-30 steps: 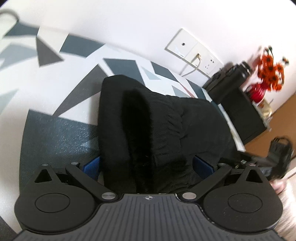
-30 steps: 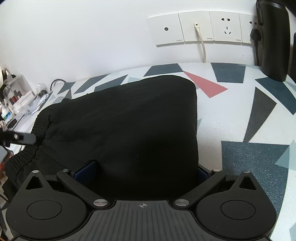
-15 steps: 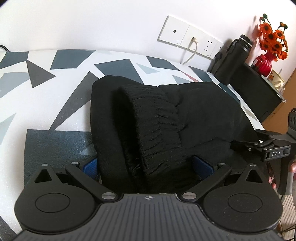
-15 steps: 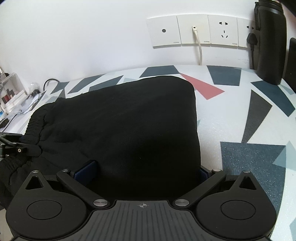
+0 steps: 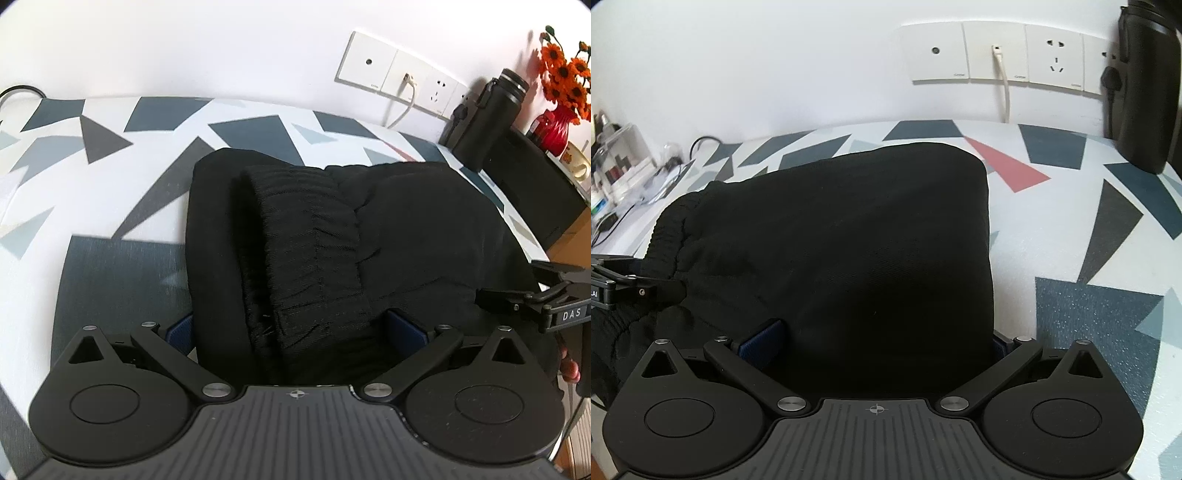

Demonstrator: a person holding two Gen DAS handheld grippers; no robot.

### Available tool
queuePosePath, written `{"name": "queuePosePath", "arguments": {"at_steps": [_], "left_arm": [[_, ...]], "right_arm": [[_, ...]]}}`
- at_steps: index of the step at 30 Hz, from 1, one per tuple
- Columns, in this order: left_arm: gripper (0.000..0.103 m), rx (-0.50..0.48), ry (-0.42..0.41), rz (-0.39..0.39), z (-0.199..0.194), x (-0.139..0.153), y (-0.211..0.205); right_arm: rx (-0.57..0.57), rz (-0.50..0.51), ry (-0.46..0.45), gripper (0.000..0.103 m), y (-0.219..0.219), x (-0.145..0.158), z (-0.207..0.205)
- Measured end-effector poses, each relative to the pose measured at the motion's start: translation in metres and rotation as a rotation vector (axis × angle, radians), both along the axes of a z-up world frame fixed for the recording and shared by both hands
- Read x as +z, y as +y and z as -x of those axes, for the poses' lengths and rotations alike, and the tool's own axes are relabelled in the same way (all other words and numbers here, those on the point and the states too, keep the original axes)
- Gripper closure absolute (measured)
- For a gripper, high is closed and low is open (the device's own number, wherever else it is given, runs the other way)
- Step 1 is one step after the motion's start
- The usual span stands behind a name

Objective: Fold clothes

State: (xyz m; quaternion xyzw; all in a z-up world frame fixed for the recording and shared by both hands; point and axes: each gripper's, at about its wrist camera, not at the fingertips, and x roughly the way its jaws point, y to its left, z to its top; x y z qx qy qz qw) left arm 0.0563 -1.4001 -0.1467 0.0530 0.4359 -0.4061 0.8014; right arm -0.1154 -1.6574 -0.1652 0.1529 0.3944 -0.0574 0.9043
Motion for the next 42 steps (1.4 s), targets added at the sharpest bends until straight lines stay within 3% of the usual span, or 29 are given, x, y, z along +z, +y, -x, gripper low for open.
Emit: {"name": "queuePosePath", "arguments": {"at_steps": [6, 14, 16, 20, 22, 30, 32, 38, 42], "left_arm": [[0.0, 0.019, 0.027, -0.04, 0.012, 0.002, 0.001], [0.0, -0.04, 0.13, -0.114, -0.014, 0.007, -0.012], [0.0, -0.057, 0.167, -0.1, -0.023, 0.007, -0.01], [0.001, 0.001, 0.269, 0.016, -0.036, 0.004, 0.008], [0.003, 0.017, 0.259, 0.027, -0.031, 0.003, 0.01], [0.006, 0.078, 0.217, -0.099, -0.003, 0.009, -0.002], [0.001, 0.057, 0.199, -0.112, -0.002, 0.009, -0.006], [0.0, 0.023, 0.155, -0.105, -0.002, 0.007, -0.008], [0.0, 0.003, 0.11, -0.115, 0.004, 0.006, -0.009]], "right_arm": [[0.035, 0.002, -0.004, 0.001, 0.002, 0.0, 0.006], [0.035, 0.009, -0.025, 0.001, 0.003, 0.0, 0.01], [0.035, 0.009, -0.032, 0.001, 0.003, 0.0, 0.01], [0.036, 0.011, -0.038, 0.001, 0.003, -0.001, 0.011], [0.035, 0.012, -0.037, 0.001, 0.003, 0.0, 0.011], [0.033, 0.011, -0.034, 0.001, 0.003, 0.0, 0.01], [0.033, 0.003, -0.03, 0.001, 0.001, 0.0, 0.01], [0.014, -0.085, -0.015, 0.001, -0.012, 0.004, 0.01], [-0.028, -0.074, 0.011, 0.001, -0.017, 0.006, 0.011]]}}
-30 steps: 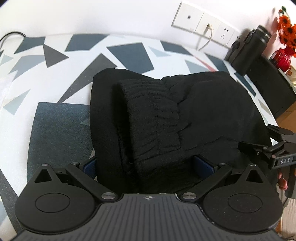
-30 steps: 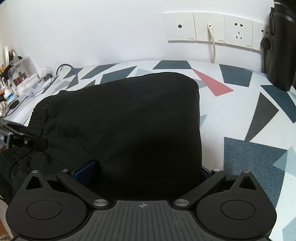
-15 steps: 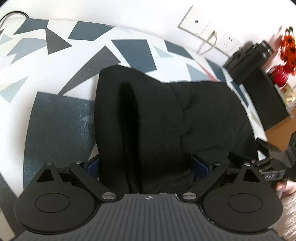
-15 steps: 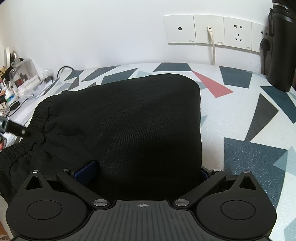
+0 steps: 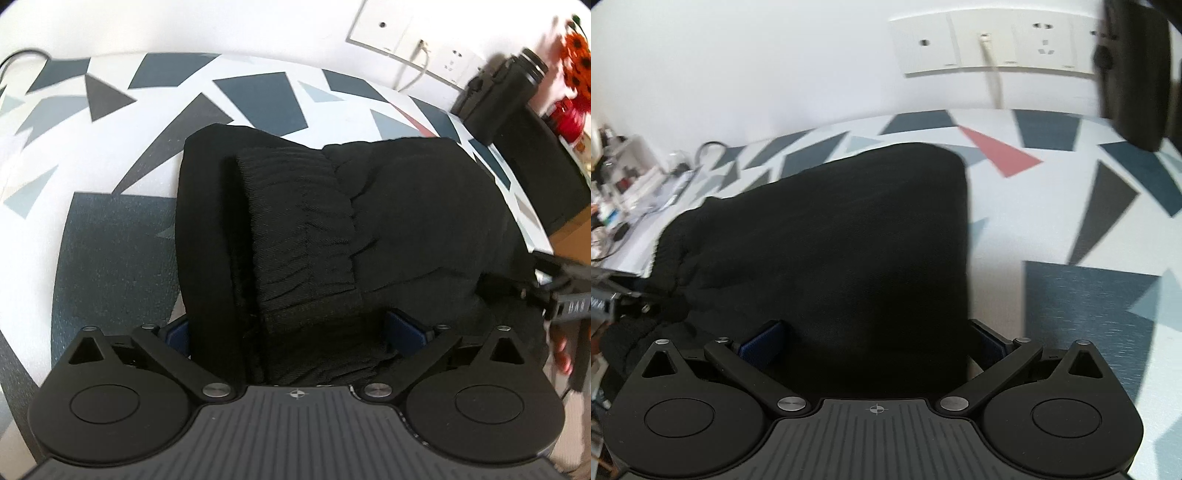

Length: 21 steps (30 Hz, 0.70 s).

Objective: Fold clothes

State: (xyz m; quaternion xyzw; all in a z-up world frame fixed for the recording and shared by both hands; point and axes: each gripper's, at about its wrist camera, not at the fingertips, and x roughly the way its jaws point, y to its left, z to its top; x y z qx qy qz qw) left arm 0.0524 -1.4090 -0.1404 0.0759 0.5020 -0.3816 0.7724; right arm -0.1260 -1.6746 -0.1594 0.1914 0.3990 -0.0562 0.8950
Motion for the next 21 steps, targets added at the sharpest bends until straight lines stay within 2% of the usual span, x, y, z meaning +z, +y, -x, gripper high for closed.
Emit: {"name": "queuePosePath", "arguments": {"at_steps": [5, 12, 15, 19, 21], "left_arm": [[0.0, -0.009, -0.039, -0.002, 0.004, -0.001, -0.001], [0.003, 0.003, -0.036, 0.021, -0.004, 0.002, 0.002], [0.002, 0.012, -0.038, 0.041, -0.009, 0.001, 0.004], [0.0, 0.001, -0.063, 0.049, -0.007, -0.003, 0.003], [0.0, -0.005, -0.069, 0.05, -0.007, -0.003, 0.003]], "right_arm": [[0.001, -0.006, -0.015, 0.001, -0.001, -0.002, 0.002], [-0.066, -0.122, -0.057, 0.001, -0.013, 0.003, -0.003], [-0.075, -0.148, -0.047, 0.001, -0.018, 0.0, -0.006], [-0.044, -0.11, -0.05, 0.001, -0.01, -0.003, -0.008], [-0.026, -0.079, -0.052, 0.011, -0.003, -0.002, -0.008]]}}
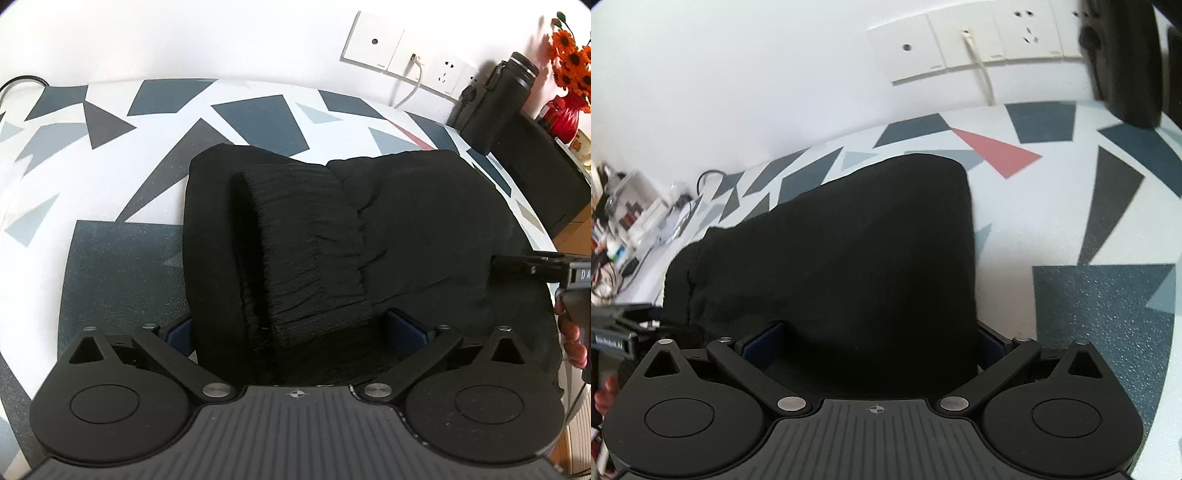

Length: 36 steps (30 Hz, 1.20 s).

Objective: Fold clothes

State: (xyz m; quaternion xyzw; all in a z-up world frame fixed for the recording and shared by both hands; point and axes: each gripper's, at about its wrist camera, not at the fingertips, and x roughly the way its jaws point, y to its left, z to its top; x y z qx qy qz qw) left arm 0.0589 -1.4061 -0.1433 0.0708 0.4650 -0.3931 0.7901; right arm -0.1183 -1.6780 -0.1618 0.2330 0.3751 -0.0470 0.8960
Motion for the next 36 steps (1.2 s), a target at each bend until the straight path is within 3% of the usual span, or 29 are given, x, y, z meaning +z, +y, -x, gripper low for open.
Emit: {"name": "queuePosePath", "arguments": {"at_steps": [1, 3, 8, 11, 14, 24, 28, 34, 36], "left_arm": [[0.0, -0.014, -0.002, -0.002, 0.0, 0.0, -0.001], [0.001, -0.056, -0.008, -0.003, 0.002, 0.001, -0.001], [0.032, -0.103, -0.038, 0.028, 0.014, 0.007, -0.001], [0.039, -0.131, -0.102, -0.002, 0.025, 0.014, -0.008], [0.039, -0.131, -0.09, 0.004, 0.023, 0.014, -0.007], [0.039, -0.162, -0.007, 0.044, 0.011, 0.01, 0.012], [0.036, -0.148, -0.012, 0.051, 0.014, 0.007, 0.014], [0.032, -0.111, -0.049, 0.047, 0.023, 0.005, 0.013], [0.03, -0.112, -0.058, 0.04, 0.024, 0.004, 0.011]], "right_arm": [[0.004, 0.022, 0.003, 0.013, 0.003, 0.001, 0.0], [0.025, 0.055, -0.003, 0.029, 0.007, 0.003, 0.002], [0.07, 0.094, -0.031, 0.053, 0.015, 0.008, 0.01], [0.102, 0.145, -0.032, 0.061, 0.024, 0.012, 0.011], [0.13, 0.178, -0.032, 0.062, 0.03, 0.015, 0.012], [0.123, 0.011, 0.025, 0.053, 0.001, 0.008, 0.024], [0.146, 0.047, 0.031, 0.053, 0.006, 0.007, 0.023], [0.178, 0.205, 0.03, 0.057, 0.03, 0.009, 0.02], [0.169, 0.195, 0.028, 0.057, 0.03, 0.009, 0.021]]}}
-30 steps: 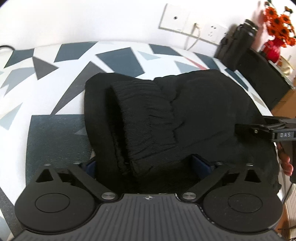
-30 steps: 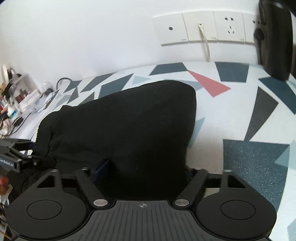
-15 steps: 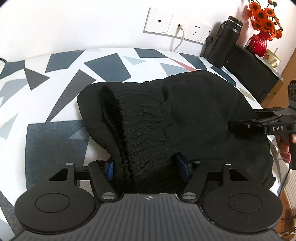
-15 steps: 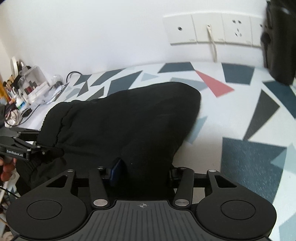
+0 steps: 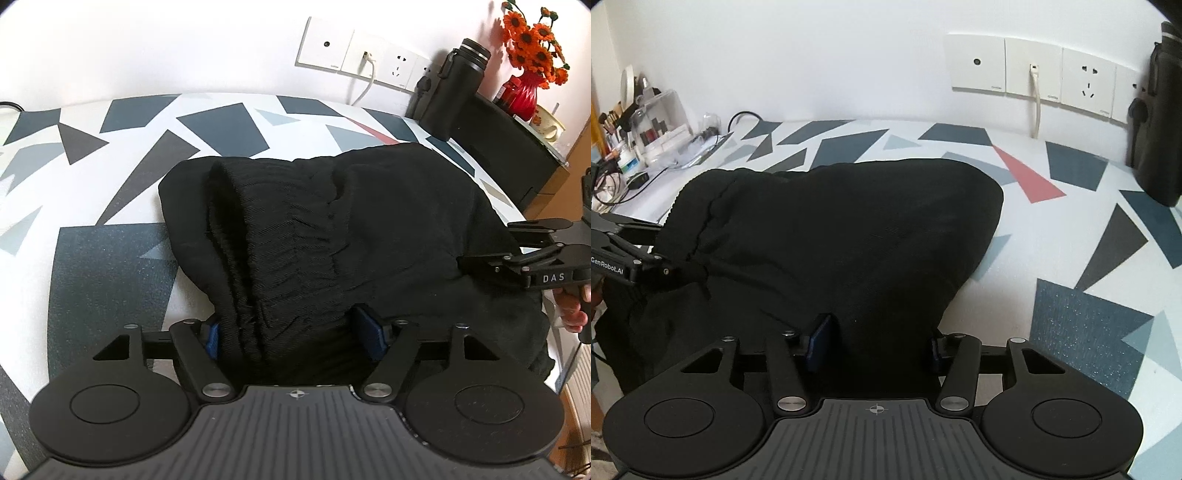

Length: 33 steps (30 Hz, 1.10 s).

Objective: Fold clothes

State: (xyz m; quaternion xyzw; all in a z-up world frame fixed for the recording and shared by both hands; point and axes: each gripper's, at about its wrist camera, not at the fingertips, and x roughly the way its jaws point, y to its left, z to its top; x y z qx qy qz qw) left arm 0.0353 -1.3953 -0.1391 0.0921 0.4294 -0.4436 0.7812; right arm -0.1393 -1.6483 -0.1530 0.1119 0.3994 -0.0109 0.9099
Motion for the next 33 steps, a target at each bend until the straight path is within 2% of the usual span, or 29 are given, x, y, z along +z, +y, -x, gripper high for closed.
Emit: {"name": "queuePosePath", "arguments": {"at_steps": [10, 15, 18, 23, 29, 33], "left_arm": [[0.022, -0.011, -0.042, -0.005, 0.003, -0.003, -0.004], [0.021, -0.037, -0.054, 0.007, 0.002, -0.004, -0.001], [0.022, -0.053, -0.041, 0.015, -0.002, -0.003, 0.004], [0.026, -0.053, 0.01, 0.02, -0.01, -0.002, 0.01], [0.031, -0.051, -0.023, -0.006, -0.001, -0.001, 0.001], [0.03, -0.053, -0.045, -0.041, 0.002, 0.001, -0.009]], "right_arm": [[-0.045, -0.056, -0.011, 0.057, -0.005, -0.004, 0.002], [-0.044, -0.072, -0.015, 0.055, -0.008, -0.005, 0.003], [-0.038, -0.089, -0.016, 0.051, -0.012, -0.007, 0.004], [-0.049, -0.098, -0.007, 0.05, -0.013, -0.008, 0.003], [-0.066, -0.097, -0.003, 0.05, -0.004, -0.009, 0.0], [-0.064, -0.079, 0.008, 0.05, 0.008, -0.008, -0.006]]}}
